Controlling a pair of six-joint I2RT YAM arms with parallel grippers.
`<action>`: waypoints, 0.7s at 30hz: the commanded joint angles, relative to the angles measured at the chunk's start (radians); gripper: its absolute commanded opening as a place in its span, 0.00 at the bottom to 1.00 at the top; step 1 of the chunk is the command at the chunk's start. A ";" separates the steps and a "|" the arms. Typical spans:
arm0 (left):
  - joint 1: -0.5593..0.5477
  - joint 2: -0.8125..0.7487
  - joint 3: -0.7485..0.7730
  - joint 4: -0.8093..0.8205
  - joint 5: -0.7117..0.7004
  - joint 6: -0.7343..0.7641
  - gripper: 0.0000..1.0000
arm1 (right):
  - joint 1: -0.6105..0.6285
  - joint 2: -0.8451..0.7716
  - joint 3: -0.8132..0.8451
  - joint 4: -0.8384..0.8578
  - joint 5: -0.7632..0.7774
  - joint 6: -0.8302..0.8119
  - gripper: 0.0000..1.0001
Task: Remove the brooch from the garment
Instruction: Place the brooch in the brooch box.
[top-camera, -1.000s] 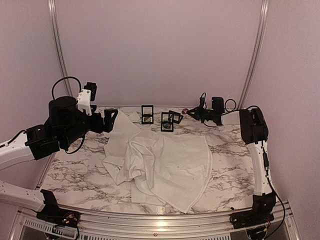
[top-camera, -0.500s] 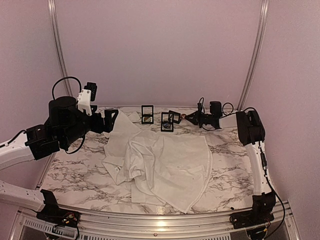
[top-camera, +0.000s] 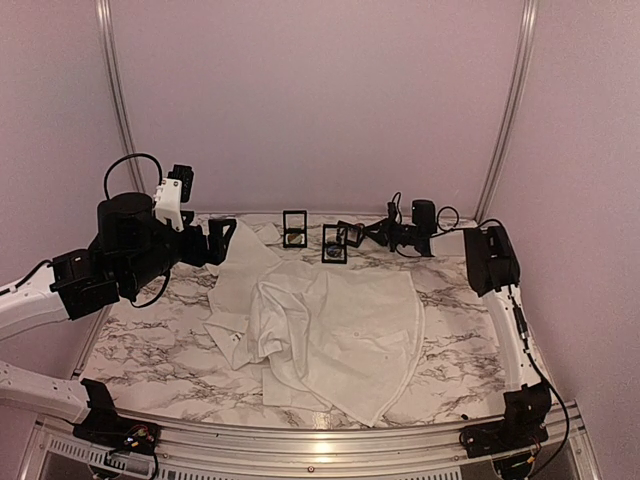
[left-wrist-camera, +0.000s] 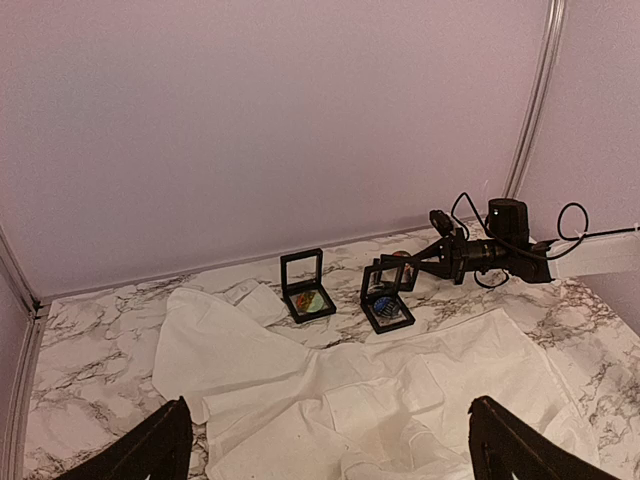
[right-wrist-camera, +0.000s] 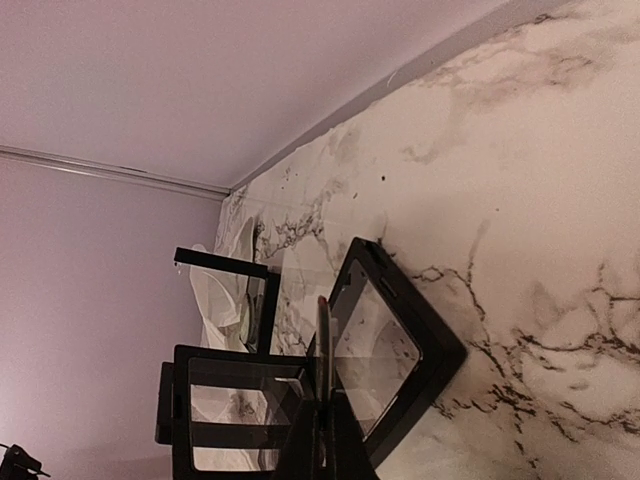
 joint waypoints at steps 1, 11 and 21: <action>0.005 -0.009 0.021 -0.029 0.007 0.006 0.99 | 0.012 0.039 0.063 -0.011 0.000 0.008 0.00; 0.007 -0.008 0.020 -0.027 0.006 0.009 0.99 | 0.023 0.080 0.122 -0.028 -0.009 0.025 0.00; 0.008 -0.017 0.014 -0.033 0.003 0.014 0.99 | 0.032 0.098 0.143 -0.067 -0.003 0.007 0.00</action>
